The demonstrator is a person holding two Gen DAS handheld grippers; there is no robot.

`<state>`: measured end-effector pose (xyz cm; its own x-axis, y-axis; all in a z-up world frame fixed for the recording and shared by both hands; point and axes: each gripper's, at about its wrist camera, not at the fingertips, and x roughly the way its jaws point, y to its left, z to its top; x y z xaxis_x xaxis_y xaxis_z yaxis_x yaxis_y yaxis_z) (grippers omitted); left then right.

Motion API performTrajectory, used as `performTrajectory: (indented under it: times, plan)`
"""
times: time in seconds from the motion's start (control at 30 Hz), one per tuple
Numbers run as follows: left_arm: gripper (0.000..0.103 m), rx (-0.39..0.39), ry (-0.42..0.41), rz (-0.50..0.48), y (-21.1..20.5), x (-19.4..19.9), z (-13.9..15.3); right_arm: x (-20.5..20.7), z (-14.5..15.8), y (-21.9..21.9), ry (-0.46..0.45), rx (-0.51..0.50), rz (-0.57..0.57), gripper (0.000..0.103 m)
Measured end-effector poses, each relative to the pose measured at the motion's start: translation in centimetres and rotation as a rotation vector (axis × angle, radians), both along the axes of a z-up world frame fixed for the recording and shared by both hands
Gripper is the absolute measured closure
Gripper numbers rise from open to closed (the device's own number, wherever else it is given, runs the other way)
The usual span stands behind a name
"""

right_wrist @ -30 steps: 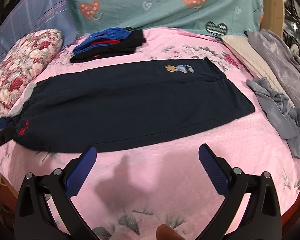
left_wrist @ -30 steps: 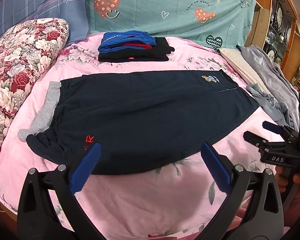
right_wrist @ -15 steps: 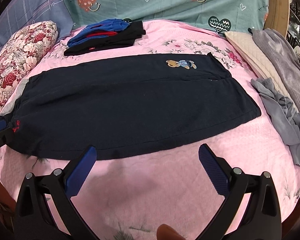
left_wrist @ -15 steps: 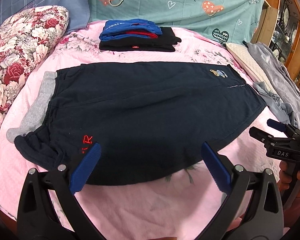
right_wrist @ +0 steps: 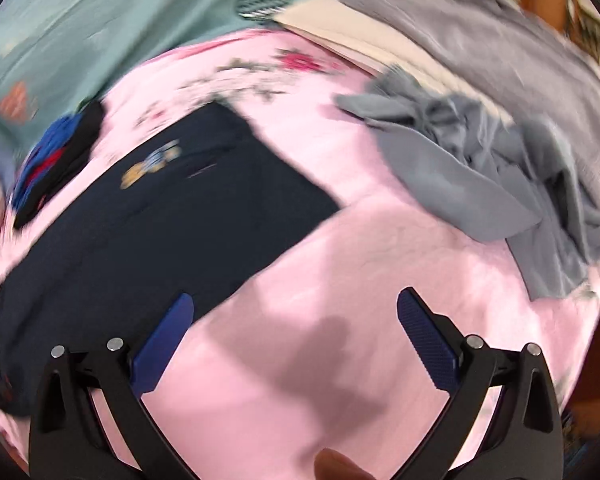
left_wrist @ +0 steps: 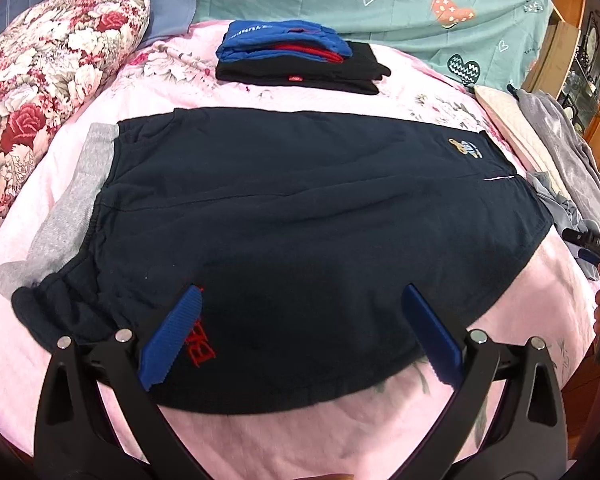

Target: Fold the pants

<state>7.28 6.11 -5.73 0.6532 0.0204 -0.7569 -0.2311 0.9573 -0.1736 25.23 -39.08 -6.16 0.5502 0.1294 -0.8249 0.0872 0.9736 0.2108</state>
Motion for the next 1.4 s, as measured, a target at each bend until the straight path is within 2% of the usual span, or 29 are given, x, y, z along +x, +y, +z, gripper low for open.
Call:
performTrajectory:
  times: [0.03, 0.1, 0.17, 0.2, 0.27, 0.3, 0.33, 0.43, 0.57, 0.63, 0.73, 0.77, 0.8, 0.83, 0.87, 0.97, 1.03, 1.07, 1.1, 1.17, 1.23, 1.33, 1.4]
  plan:
    - [0.002, -0.003, 0.001, 0.001, 0.1, 0.2, -0.1, 0.8, -0.4, -0.2, 0.009, 0.033, 0.007, 0.003]
    - [0.002, -0.001, 0.004, 0.004, 0.2, 0.4, -0.1, 2.5, -1.0, 0.0, 0.021, 0.085, 0.026, 0.011]
    - [0.002, 0.004, 0.001, 0.01, 0.3, 0.5, 0.0, 4.0, -1.4, 1.0, 0.012, 0.066, 0.03, 0.015]
    - [0.002, 0.006, 0.0, 0.016, 0.4, 0.4, 0.1, 4.8, -1.4, 1.9, 0.002, 0.035, 0.048, 0.022]
    - [0.002, 0.01, 0.0, 0.03, 0.6, 0.3, 0.1, 5.2, -1.2, 2.7, -0.022, -0.022, 0.056, 0.048]
    - [0.002, 0.014, 0.003, 0.044, 0.8, 0.1, 0.1, 5.2, -1.0, 3.2, -0.037, -0.013, 0.091, 0.08]
    - [0.002, 0.015, 0.006, 0.052, 0.9, 0.0, 0.1, 5.2, -0.9, 3.0, -0.039, 0.009, 0.103, 0.094]
    - [0.002, 0.016, 0.015, 0.078, 1.4, -0.2, 0.0, 2.9, 1.1, 1.5, -0.091, 0.037, 0.1, 0.095]
    - [0.002, 0.028, 0.03, 0.081, 1.5, -0.3, 0.0, -2.5, 3.9, -2.2, -0.133, 0.069, 0.051, 0.095]
    - [0.002, 0.042, 0.052, 0.065, 1.4, -0.1, -0.1, -4.6, 3.3, -3.4, -0.108, 0.059, 0.022, 0.095]
    - [0.002, 0.03, 0.087, 0.013, 1.3, 0.2, -0.6, -4.9, -0.3, -4.0, -0.011, 0.04, -0.008, 0.094]
    - [0.002, 0.019, 0.101, -0.007, 1.3, 0.2, -0.9, -4.7, -1.2, -4.0, 0.003, 0.018, -0.022, 0.089]
    - [0.002, 0.011, 0.124, -0.03, 1.3, 0.3, -1.3, -4.8, -1.2, -4.0, -0.02, 0.002, -0.027, 0.08]
    - [0.002, 0.015, 0.149, -0.044, 1.2, 0.3, -1.7, -4.9, -0.8, -3.7, -0.001, -0.067, -0.047, 0.055]
    - [0.002, 0.028, 0.163, -0.056, 1.2, 0.2, -2.0, -5.2, 0.1, -3.7, -0.01, -0.115, -0.08, 0.047]
    - [0.002, 0.091, 0.171, -0.103, 1.1, -1.1, -1.4, -6.1, 4.3, -2.6, -0.156, -0.156, -0.091, 0.046]
    - [0.002, 0.102, 0.151, -0.109, 2.0, -1.9, -0.2, -5.9, 7.9, 0.8, -0.299, -0.138, 0.03, 0.037]
    - [0.002, 0.109, 0.131, -0.107, 2.7, -2.0, 0.8, -5.7, 8.8, 2.1, -0.341, -0.115, 0.087, 0.012]
    - [0.002, 0.13, 0.101, -0.099, 3.6, -2.0, 2.4, -5.3, 10.1, 4.7, -0.414, -0.06, 0.21, 0.001]
    - [0.002, 0.192, 0.039, -0.088, 5.2, -1.6, 5.0, -4.0, 11.4, 9.5, -0.473, -0.002, 0.418, 0.001]
    - [0.002, 0.261, -0.028, -0.109, 7.1, -0.3, 7.4, -2.1, 11.8, 15.0, -0.466, 0.035, 0.626, 0.001]
    - [0.002, 0.293, -0.023, -0.185, 9.7, 2.6, 8.5, 0.5, 11.2, 22.8, -0.396, 0.065, 0.911, 0.001]
    - [0.002, 0.277, 0.01, -0.242, 12.0, 4.9, 8.5, 1.8, 10.3, 27.7, -0.353, -0.023, 1.047, 0.001]
